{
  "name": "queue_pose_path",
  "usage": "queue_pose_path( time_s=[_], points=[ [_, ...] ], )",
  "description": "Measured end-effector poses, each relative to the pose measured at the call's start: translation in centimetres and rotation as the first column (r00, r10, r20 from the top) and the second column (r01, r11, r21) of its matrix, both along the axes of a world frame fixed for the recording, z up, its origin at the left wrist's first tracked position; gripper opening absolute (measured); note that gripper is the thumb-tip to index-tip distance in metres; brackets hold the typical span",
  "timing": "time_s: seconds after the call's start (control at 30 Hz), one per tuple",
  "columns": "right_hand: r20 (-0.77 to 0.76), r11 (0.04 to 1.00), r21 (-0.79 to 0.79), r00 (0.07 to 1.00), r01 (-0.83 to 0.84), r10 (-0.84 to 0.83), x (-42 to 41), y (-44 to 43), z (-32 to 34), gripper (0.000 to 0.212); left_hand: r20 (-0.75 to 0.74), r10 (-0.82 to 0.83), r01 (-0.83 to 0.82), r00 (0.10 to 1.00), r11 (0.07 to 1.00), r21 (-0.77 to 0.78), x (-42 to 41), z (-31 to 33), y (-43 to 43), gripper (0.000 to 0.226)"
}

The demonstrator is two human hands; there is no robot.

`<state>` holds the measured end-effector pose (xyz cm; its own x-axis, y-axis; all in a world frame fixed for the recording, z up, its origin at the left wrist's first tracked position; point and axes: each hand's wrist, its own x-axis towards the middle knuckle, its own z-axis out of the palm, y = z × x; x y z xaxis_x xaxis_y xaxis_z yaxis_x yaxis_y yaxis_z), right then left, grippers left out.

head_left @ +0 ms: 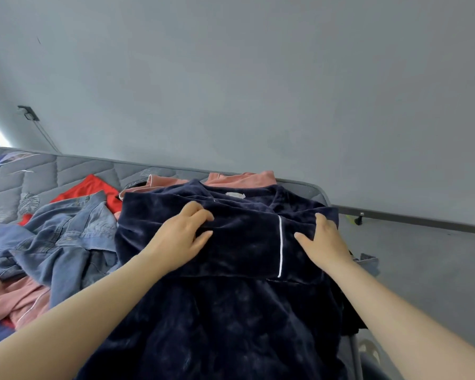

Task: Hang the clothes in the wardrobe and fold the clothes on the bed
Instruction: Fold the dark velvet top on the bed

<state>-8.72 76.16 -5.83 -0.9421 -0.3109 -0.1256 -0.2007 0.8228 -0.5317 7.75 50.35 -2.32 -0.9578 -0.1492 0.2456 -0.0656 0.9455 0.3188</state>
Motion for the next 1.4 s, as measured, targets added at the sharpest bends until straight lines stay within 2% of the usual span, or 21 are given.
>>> queue_pose_path(
  time_s=[0.07,0.13,0.2,0.27,0.37,0.47,0.5,0.53,0.63,0.73,0.8,0.93,0.97,1.03,1.1,1.17,1.2,1.23,1.3,1.37,1.4],
  points=[
    [-0.054,0.999,0.023,0.998,0.045,-0.044,0.1,0.6,-0.4,0.060,0.094,0.082,-0.077,0.992,0.996,-0.049,-2.9,0.1,0.5,0.051],
    [0.013,0.997,0.064,0.999,0.051,-0.052,-0.1,1.0,-0.6,0.055,0.223,0.173,-0.154,0.959,0.983,-0.102,-5.3,0.5,0.5,0.060],
    [0.118,0.994,0.109,0.992,0.023,-0.036,-0.5,1.3,-0.6,0.055,0.342,0.203,-0.153,0.918,0.974,-0.166,-7.1,0.8,0.3,0.049],
    [0.175,0.991,0.124,0.984,-0.045,0.023,-1.2,1.6,-0.7,0.037,0.385,0.190,-0.118,0.903,0.972,-0.202,-8.2,0.8,0.3,0.033],
    [0.206,0.996,-0.032,0.974,-0.088,0.093,-2.2,2.3,-1.3,0.037,0.222,0.208,-0.182,0.953,0.974,-0.131,-8.8,0.6,0.5,0.021],
    [-0.052,0.948,-0.308,0.994,0.076,-0.097,-2.7,2.9,-1.1,0.017,0.015,0.274,-0.274,0.962,0.961,-0.035,-9.5,0.6,0.3,0.018],
    [-0.083,0.921,-0.375,0.986,0.104,-0.145,-3.0,3.0,-0.9,0.015,0.026,0.292,-0.291,0.956,0.957,-0.011,-9.8,0.6,0.3,0.022],
    [-0.044,0.908,-0.404,0.989,0.114,-0.143,-3.3,3.0,-0.8,0.014,0.085,0.294,-0.295,0.952,0.955,0.004,-10.0,0.4,0.4,0.029],
    [0.204,0.958,-0.285,0.979,0.042,0.018,-3.0,3.0,-1.4,0.027,0.309,0.242,-0.241,0.920,0.970,-0.042,-9.8,-1.0,1.8,0.068],
    [0.191,0.983,-0.141,0.971,-0.117,0.143,-1.8,3.2,-3.0,0.034,0.308,0.163,-0.119,0.937,0.980,-0.157,-8.5,-2.7,2.8,0.083],
    [0.112,0.970,-0.214,0.984,-0.115,0.141,-1.2,3.2,-3.2,0.034,0.352,0.079,-0.009,0.933,0.980,-0.196,-7.4,-3.7,2.8,0.084],
    [0.000,0.871,-0.479,0.992,0.108,-0.122,-0.7,3.0,-1.8,0.038,0.404,-0.048,0.143,0.913,0.967,-0.209,-5.9,-4.0,2.6,0.093],
    [-0.054,0.881,-0.462,0.988,0.104,-0.145,-0.3,3.1,-1.5,0.038,0.408,-0.074,0.170,0.910,0.964,-0.206,-5.7,-3.9,2.5,0.095],
    [-0.126,0.946,-0.316,0.985,0.073,-0.118,0.4,3.3,-1.7,0.040,0.427,-0.098,0.202,0.899,0.957,-0.206,-5.4,-3.7,2.3,0.096],
    [-0.072,0.997,-0.051,0.996,0.054,-0.058,1.0,3.5,-2.3,0.035,0.445,-0.095,0.205,0.891,0.956,-0.208,-5.2,-3.6,2.2,0.095],
    [0.034,0.986,0.155,0.998,0.053,-0.059,1.4,3.5,-1.9,0.013,0.441,-0.082,0.189,0.894,0.960,-0.205,-5.3,-3.4,2.4,0.092],
    [0.041,0.980,0.184,0.996,0.071,-0.079,1.5,3.3,-1.6,0.016,0.421,-0.071,0.167,0.904,0.966,-0.196,-5.4,-3.3,2.5,0.090],
    [-0.003,0.982,0.172,0.997,0.078,-0.079,1.4,3.1,-1.3,0.032,0.396,-0.058,0.142,0.916,0.972,-0.187,-5.5,-3.2,2.5,0.090],
    [-0.183,0.996,0.085,0.983,0.019,-0.003,1.5,2.6,-1.0,0.055,0.368,-0.024,0.102,0.930,0.975,-0.196,-5.8,-3.2,2.5,0.092],
    [-0.331,0.981,0.047,0.924,-0.187,0.192,1.7,1.8,-1.1,0.060,0.394,0.049,0.046,0.918,0.973,-0.228,-6.0,-3.7,2.5,0.091],
    [-0.346,0.951,0.054,0.888,-0.304,0.303,1.8,1.3,-1.3,0.058,0.429,0.094,0.012,0.898,0.971,-0.238,-6.1,-4.0,2.5,0.092]
  ],
)
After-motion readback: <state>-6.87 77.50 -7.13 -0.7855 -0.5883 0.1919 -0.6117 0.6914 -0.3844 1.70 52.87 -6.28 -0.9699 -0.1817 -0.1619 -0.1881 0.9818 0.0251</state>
